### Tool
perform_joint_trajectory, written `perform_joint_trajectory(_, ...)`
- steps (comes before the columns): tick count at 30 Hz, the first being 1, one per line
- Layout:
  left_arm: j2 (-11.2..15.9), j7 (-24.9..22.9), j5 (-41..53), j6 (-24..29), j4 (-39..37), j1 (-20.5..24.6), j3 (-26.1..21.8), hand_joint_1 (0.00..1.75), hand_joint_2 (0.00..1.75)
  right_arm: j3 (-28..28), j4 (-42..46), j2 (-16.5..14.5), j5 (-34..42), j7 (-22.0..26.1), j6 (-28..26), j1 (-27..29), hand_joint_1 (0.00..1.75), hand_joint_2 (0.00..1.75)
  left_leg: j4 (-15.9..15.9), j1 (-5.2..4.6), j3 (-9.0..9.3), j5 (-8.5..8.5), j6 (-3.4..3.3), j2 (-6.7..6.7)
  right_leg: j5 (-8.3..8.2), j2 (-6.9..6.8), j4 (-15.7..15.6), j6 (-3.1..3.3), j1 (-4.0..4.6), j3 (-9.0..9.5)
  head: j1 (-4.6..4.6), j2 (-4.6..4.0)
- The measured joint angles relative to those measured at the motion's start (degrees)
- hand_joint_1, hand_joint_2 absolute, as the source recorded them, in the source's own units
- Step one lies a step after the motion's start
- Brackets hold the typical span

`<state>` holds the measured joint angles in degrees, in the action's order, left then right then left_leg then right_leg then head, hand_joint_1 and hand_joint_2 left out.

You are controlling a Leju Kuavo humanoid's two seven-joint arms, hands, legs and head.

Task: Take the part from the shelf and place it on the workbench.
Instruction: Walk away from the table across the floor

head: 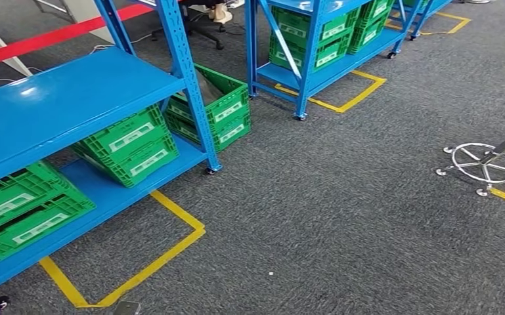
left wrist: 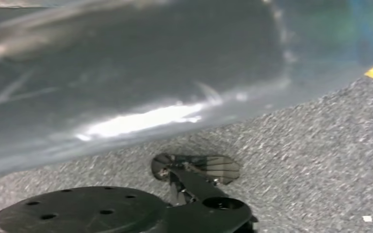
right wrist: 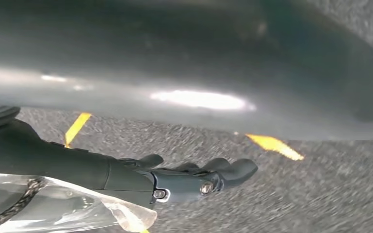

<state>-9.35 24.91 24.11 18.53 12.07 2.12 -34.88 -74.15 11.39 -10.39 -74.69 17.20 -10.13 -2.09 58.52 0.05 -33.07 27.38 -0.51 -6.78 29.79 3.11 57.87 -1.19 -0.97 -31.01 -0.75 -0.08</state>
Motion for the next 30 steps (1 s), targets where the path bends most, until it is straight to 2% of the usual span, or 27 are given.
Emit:
perform_joint_trajectory(2, 0.0, -0.01, 0.01, 0.07, -0.02, -0.08, 0.0, 0.0, 0.0, -0.01, 0.01, 0.01, -0.04, -0.14, -0.14, 0.01, 0.0, 0.0, 2.03, -0.09, -0.89, 1.41, 0.67, 2.18, -0.18, -1.27, -0.49, 0.64, -0.15, 0.37, -0.33, -0.01)
perform_joint_trajectory(4, -0.03, -0.01, 0.03, 0.1, -0.02, 0.13, 0.0, 0.0, 0.0, -0.01, 0.02, 0.01, -0.07, -0.18, -0.19, 0.15, 0.0, 0.0, 8.37, -0.04, -3.8, 4.66, 1.29, 5.21, 0.0, -2.9, -0.68, 1.08, -0.12, 0.7, -0.68, -0.01)
perform_joint_trajectory(5, -0.03, -0.01, 0.03, 0.08, -0.02, 0.21, 0.0, 0.0, 0.0, -0.01, 0.02, 0.01, -0.07, -0.2, -0.22, 0.24, 0.0, 0.0, 12.11, 0.08, -5.59, 6.13, 1.54, 5.88, 0.19, -3.81, -0.67, 1.22, -0.06, 0.82, -0.72, -0.01)
perform_joint_trajectory(6, -0.03, 0.0, 0.03, 0.04, -0.02, 0.19, 0.0, 0.0, 0.0, -0.01, 0.02, 0.01, -0.07, -0.21, -0.27, 0.28, 0.0, 0.0, 14.74, 0.2, -6.82, 6.77, 1.7, 6.18, 0.38, -4.64, -0.66, 1.26, -0.04, 0.97, -0.7, -0.01)
perform_joint_trajectory(7, -0.04, 0.01, 0.03, -0.01, -0.02, 0.09, -0.01, 0.0, 0.0, -0.01, 0.02, 0.01, -0.07, -0.22, -0.31, 0.28, 0.0, 0.0, 15.41, 0.28, -7.12, 6.31, 1.78, 6.34, 0.58, -5.4, -0.66, 1.25, -0.02, 1.15, -0.7, -0.01)
perform_joint_trajectory(8, -0.04, 0.03, 0.03, -0.06, -0.02, -0.02, -0.01, 0.0, 0.0, -0.01, 0.02, 0.01, -0.07, -0.21, -0.33, 0.25, 0.0, 0.0, 13.84, 0.32, -6.32, 4.81, 1.76, 6.55, 0.79, -6.07, -0.66, 1.2, -0.02, 1.41, -0.71, -0.01)
perform_joint_trajectory(9, -0.05, 0.07, 0.05, -0.08, -0.02, -0.11, -0.02, 0.0, 0.0, -0.01, 0.02, 0.01, -0.07, -0.2, -0.35, 0.21, 0.0, 0.0, 10.42, 0.3, -4.59, 2.65, 1.62, 7.11, 1.02, -6.7, -0.66, 1.1, -0.01, 1.75, -0.72, -0.01)
perform_joint_trajectory(10, -0.05, 0.12, 0.11, -0.1, -0.02, -0.11, -0.02, 0.0, 0.0, -0.01, 0.02, 0.01, -0.07, -0.17, -0.35, 0.19, 0.0, 0.0, 6.58, 0.09, -2.61, 1.02, 1.38, 8.5, 1.27, -7.29, -0.69, 0.91, 0.02, 1.96, -0.72, -0.01)
perform_joint_trajectory(12, -0.05, 0.22, 0.3, -0.07, -0.02, 0.14, -0.02, 0.0, 0.0, -0.01, 0.02, 0.01, -0.07, -0.1, -0.37, 0.2, 0.0, 0.0, 1.07, -0.56, 0.06, -0.18, 0.64, 11.0, 1.86, -8.53, -0.67, 0.3, 0.27, 2.36, -0.77, -0.01)
perform_joint_trajectory(13, -0.05, 0.25, 0.39, -0.05, -0.02, 0.25, -0.02, 0.0, 0.0, -0.01, 0.02, 0.01, -0.07, -0.06, -0.38, 0.19, 0.0, 0.0, 0.25, -0.86, 0.41, 0.22, 0.26, 11.58, 2.1, -9.18, -0.73, -0.03, 0.39, 2.46, -0.77, -0.01)
perform_joint_trajectory(15, -0.04, 0.27, 0.45, -0.01, -0.02, 0.16, -0.02, 0.0, 0.0, -0.01, 0.02, 0.01, -0.07, 0.0, -0.38, 0.03, 0.0, 0.0, -0.16, -0.9, 0.52, 0.36, -0.44, 10.46, 2.51, -10.28, -0.94, -0.61, 0.41, 3.19, -0.73, -0.01)
perform_joint_trajectory(16, -0.05, 0.28, 0.46, 0.0, -0.02, 0.02, -0.02, 0.0, 0.0, -0.01, 0.02, 0.01, -0.07, 0.05, -0.38, -0.09, 0.0, 0.0, -0.39, -0.75, 0.73, 0.33, -0.78, 9.79, 2.96, -9.5, -0.61, -0.88, 0.31, 3.34, -0.61, -0.01)
perform_joint_trajectory(17, -0.06, 0.3, 0.46, 0.01, -0.02, -0.06, -0.03, 0.0, 0.0, -0.01, 0.02, 0.01, -0.07, 0.11, -0.38, -0.18, 0.0, 0.0, -0.63, -0.57, 0.93, 0.25, -1.11, 9.12, 3.83, -8.1, 0.73, -1.1, 0.21, 2.89, -0.47, -0.01)
perform_joint_trajectory(18, -0.09, 0.31, 0.47, 0.01, -0.02, -0.02, -0.03, 0.0, 0.0, 0.0, 0.01, 0.01, -0.07, 0.16, -0.38, -0.21, 0.0, 0.0, -0.83, -0.37, 1.16, 0.21, -1.43, 8.42, 5.15, -6.29, 3.42, -1.29, 0.1, 1.51, -0.32, -0.01)
perform_joint_trajectory(19, -0.14, 0.33, 0.49, 0.02, -0.02, 0.07, -0.03, 0.0, 0.0, 0.01, 0.01, 0.01, -0.07, 0.22, -0.38, -0.15, 0.0, 0.0, -0.85, -0.29, 1.21, 0.29, -1.68, 7.71, 6.74, -4.57, 7.27, -1.38, 0.05, -0.64, -0.16, -0.01)
perform_joint_trajectory(20, -0.19, 0.34, 0.5, 0.02, -0.02, 0.18, -0.04, 0.0, 0.0, 0.01, 0.0, 0.01, -0.07, 0.28, -0.38, -0.03, 0.0, 0.0, -0.84, -0.27, 1.26, 0.41, -1.86, 6.91, 8.14, -3.77, 11.49, -1.46, 0.03, -3.19, -0.1, -0.01)
perform_joint_trajectory(21, -0.24, 0.35, 0.52, 0.02, -0.02, 0.21, -0.04, 0.0, 0.0, 0.01, -0.01, 0.01, -0.07, 0.32, -0.38, 0.09, 0.0, 0.0, -0.84, -0.26, 1.4, 0.59, -1.96, 6.05, 8.75, -3.44, 14.81, -1.54, 0.02, -5.49, -0.09, -0.01)
perform_joint_trajectory(22, -0.28, 0.36, 0.52, 0.04, -0.02, 0.15, -0.04, 0.0, 0.0, 0.0, -0.01, 0.01, -0.07, 0.38, -0.38, 0.2, 0.0, 0.0, -0.83, -0.25, 1.67, 0.83, -1.97, 5.22, 8.19, -3.31, 16.26, -1.59, 0.0, -7.01, -0.09, -0.01)
perform_joint_trajectory(23, -0.28, 0.36, 0.52, 0.05, -0.02, 0.05, -0.04, 0.0, 0.0, -0.01, -0.01, 0.01, -0.07, 0.42, -0.38, 0.25, 0.0, 0.0, -0.82, -0.22, 2.09, 1.12, -1.87, 4.37, 6.38, -3.22, 15.41, -1.62, -0.03, -7.42, -0.09, -0.01)
perform_joint_trajectory(24, -0.3, 0.38, 0.52, 0.07, -0.02, -0.04, -0.04, 0.0, 0.0, -0.01, 0.0, 0.02, -0.07, 0.44, -0.38, 0.27, 0.0, 0.0, -0.8, -0.16, 2.64, 1.5, -1.7, 3.55, 3.62, -2.95, 12.45, -1.62, -0.11, -6.74, -0.1, -0.01)
perform_joint_trajectory(25, -0.31, 0.4, 0.52, 0.09, -0.02, -0.12, -0.04, 0.0, 0.0, -0.01, 0.0, 0.02, -0.07, 0.47, -0.38, 0.3, 0.0, 0.0, -0.79, -0.07, 3.07, 1.9, -1.47, 2.85, 1.03, -2.08, 8.71, -1.63, -0.25, -5.47, -0.07, -0.01)
perform_joint_trajectory(26, -0.32, 0.44, 0.53, 0.09, -0.02, -0.08, -0.04, 0.0, 0.0, 0.0, 0.0, 0.02, -0.07, 0.5, -0.38, 0.31, 0.0, 0.0, -0.6, -0.1, 3.35, 2.34, -1.14, 2.18, -0.66, -1.05, 5.16, -1.6, -0.38, -4.09, -0.06, -0.01)
perform_joint_trajectory(27, -0.34, 0.47, 0.54, 0.09, -0.02, -0.01, -0.04, 0.0, 0.0, 0.01, 0.0, 0.02, -0.07, 0.55, -0.38, 0.27, 0.0, 0.0, -0.45, -0.09, 3.4, 2.66, -0.83, 1.61, -1.31, -0.18, 2.74, -1.45, -0.46, -2.92, -0.04, -0.01)
perform_joint_trajectory(28, -0.34, 0.5, 0.55, 0.1, -0.02, 0.05, -0.04, 0.0, 0.0, 0.02, -0.01, 0.02, -0.07, 0.58, -0.39, 0.23, 0.0, 0.0, -0.36, -0.07, 3.25, 2.87, -0.5, 1.12, -1.05, 0.41, 1.64, -1.23, -0.46, -2.25, -0.03, -0.01)
perform_joint_trajectory(30, -0.31, 0.54, 0.59, 0.15, -0.02, -0.02, -0.06, 0.0, 0.0, 0.01, -0.01, 0.03, -0.05, 0.65, -0.45, 0.13, 0.0, 0.0, -0.39, 0.07, 3.15, 3.14, 0.08, 0.31, -0.27, -0.09, 1.11, -0.54, -0.38, -1.54, -0.07, -0.01)
